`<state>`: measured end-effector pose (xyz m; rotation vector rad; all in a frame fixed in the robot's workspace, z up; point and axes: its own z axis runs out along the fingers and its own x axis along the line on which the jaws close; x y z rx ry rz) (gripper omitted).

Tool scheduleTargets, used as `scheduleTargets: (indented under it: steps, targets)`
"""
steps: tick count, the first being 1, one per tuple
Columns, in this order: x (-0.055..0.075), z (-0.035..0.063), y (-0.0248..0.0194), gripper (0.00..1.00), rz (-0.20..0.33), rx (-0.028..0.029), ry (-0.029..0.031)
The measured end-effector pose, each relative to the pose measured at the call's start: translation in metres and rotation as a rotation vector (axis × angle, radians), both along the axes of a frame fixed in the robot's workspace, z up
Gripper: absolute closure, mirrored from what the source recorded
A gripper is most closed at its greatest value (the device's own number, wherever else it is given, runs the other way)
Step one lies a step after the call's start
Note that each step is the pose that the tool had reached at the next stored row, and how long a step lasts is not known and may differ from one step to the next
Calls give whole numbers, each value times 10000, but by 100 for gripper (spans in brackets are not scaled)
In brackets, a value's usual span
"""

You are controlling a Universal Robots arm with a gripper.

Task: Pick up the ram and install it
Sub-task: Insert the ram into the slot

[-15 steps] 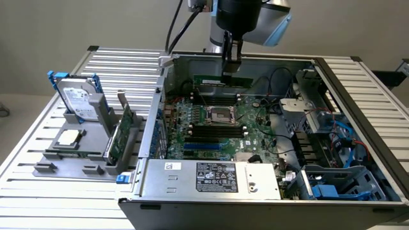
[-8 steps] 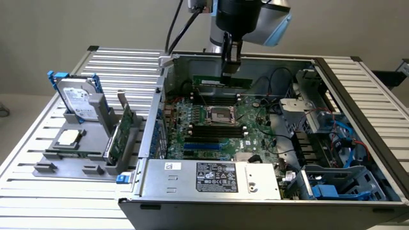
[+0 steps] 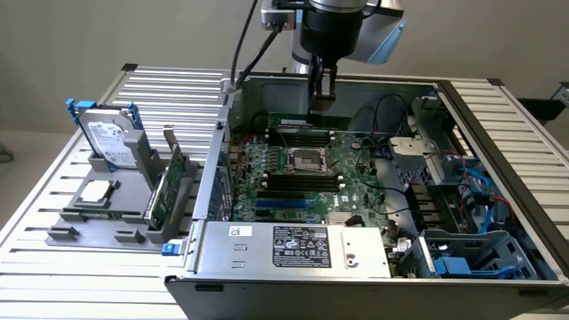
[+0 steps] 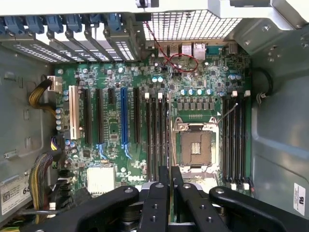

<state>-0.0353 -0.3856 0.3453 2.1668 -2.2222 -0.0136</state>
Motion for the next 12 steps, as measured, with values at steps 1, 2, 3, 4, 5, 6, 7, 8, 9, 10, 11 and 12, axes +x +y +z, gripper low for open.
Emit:
scheduleTargets:
  steps: [1, 2, 3, 4, 5, 6, 7, 8, 9, 10, 11, 12]
  targets:
    - [0, -11, -14, 87, 25, 16, -11]
    - [0, -23, -28, 87, 45, 33, -20]
    - [0, -37, -43, 87, 66, 51, -25]
    - [0, -54, -61, 87, 86, 67, -27]
    - [0, -72, -81, 87, 107, 78, -28]
    - [0, -91, -98, 87, 126, 83, -28]
    - [0, -110, -113, 87, 144, 84, -27]
    - [0, -128, -125, 87, 163, 85, -27]
    - [0, -145, -135, 87, 183, 84, -27]
    - [0, -163, -143, 87, 204, 85, -26]
    - [0, -181, -149, 87, 225, 86, -27]
    - [-1, -199, -152, 87, 242, 84, -26]
